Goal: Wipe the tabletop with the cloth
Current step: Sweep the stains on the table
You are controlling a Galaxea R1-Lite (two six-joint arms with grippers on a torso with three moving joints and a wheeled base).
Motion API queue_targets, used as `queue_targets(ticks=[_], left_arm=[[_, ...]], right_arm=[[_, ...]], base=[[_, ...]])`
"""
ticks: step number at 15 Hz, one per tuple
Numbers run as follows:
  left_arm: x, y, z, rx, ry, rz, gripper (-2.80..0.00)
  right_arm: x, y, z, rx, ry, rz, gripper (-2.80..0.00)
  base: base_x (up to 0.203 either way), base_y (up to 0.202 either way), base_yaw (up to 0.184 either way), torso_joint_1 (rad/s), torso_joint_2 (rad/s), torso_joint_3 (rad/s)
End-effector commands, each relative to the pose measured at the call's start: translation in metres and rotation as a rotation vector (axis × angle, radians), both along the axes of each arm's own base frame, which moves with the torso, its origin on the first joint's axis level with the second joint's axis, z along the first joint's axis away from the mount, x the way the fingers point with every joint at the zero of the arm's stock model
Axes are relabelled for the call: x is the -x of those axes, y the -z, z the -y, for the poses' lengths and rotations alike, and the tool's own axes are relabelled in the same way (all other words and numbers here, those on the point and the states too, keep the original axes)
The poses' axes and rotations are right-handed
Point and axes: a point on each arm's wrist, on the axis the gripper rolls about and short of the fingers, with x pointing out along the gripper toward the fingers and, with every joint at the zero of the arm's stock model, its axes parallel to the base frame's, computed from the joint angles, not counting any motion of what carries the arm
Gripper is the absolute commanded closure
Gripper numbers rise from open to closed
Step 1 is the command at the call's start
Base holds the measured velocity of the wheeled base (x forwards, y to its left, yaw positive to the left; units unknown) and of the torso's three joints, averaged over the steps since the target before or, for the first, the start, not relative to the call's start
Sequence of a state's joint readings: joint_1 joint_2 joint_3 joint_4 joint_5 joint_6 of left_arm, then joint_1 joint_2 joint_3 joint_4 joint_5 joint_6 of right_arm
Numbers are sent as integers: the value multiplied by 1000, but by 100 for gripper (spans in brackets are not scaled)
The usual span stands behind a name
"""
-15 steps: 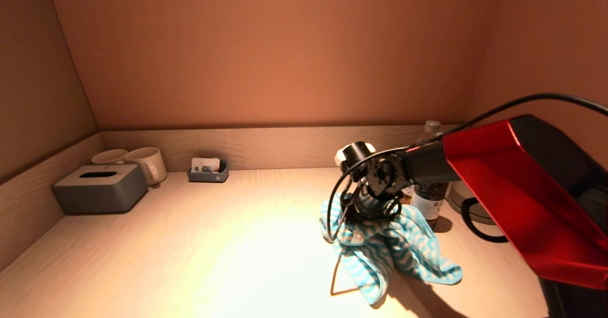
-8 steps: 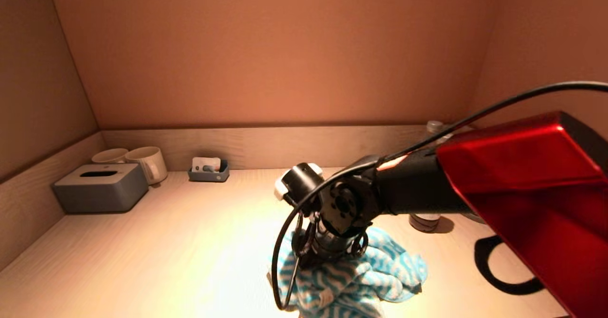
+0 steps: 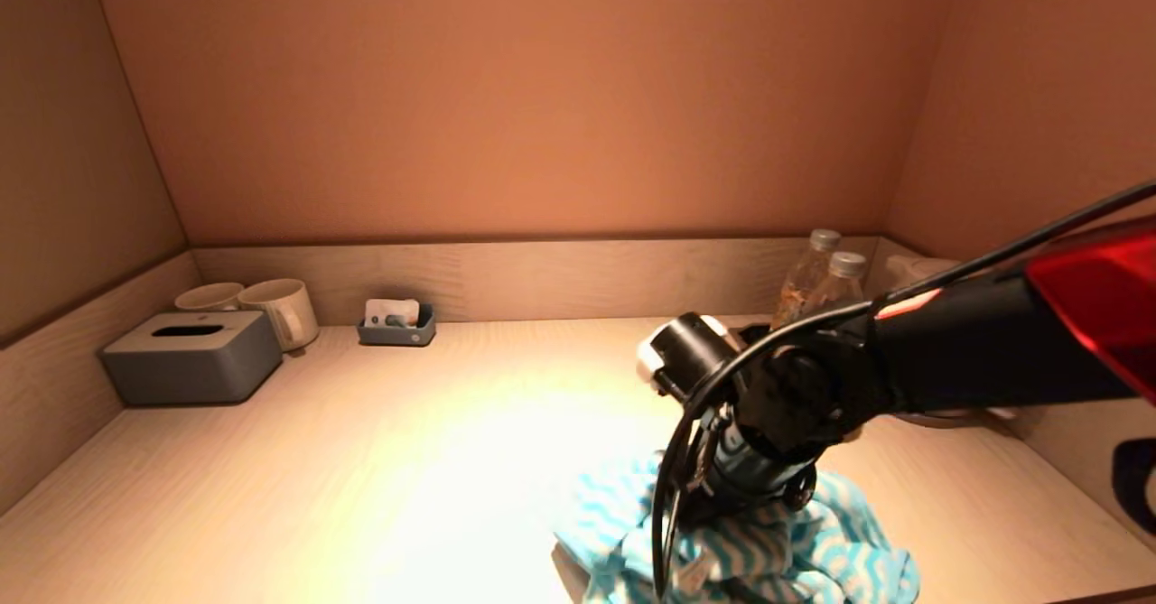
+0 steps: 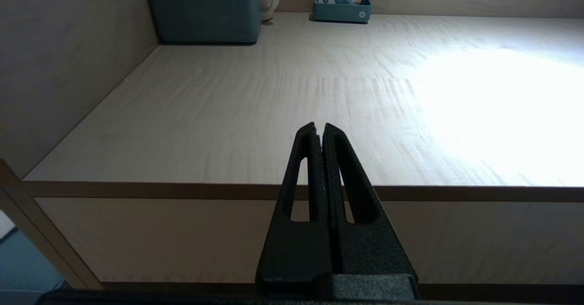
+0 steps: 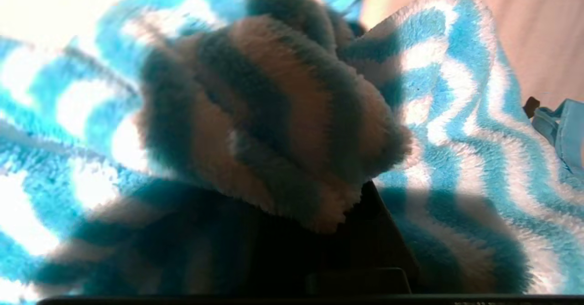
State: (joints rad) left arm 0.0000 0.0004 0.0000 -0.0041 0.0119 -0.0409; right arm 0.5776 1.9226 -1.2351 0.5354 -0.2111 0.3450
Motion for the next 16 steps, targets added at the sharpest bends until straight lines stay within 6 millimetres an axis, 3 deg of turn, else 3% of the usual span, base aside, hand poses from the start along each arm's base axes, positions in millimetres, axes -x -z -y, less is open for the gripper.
queue_targets(ticks=[1,5,7,9,11,14,16], left_arm=[[0,0,0,1,0,1,0],[0,0,0,1,0,1,0],[0,0,0,1,0,1,0],[0,0,0,1,0,1,0],[0,0,0,1,0,1,0],[0,0,0,1,0,1,0],[0,0,0,1,0,1,0]], right_arm=[[-25,6,10,6,1,47,0],[-74,9,-10,-30,21,123,0],[-79,6,-29,-48,6,140,0],[-58,-9,-61,-71,-50,134,0],[-35,-41,-71,-120,-69,171,0],[-1,-99,-58,-197,-94,259,0],[23,-140,-38,-248,-106,336,0]], base=[[0,0,0,0,0,0],[0,0,0,0,0,0],[0,0,0,0,0,0],[0,0,0,0,0,0],[0,0,0,0,0,0],[0,0,0,0,0,0],[0,0,0,0,0,0]])
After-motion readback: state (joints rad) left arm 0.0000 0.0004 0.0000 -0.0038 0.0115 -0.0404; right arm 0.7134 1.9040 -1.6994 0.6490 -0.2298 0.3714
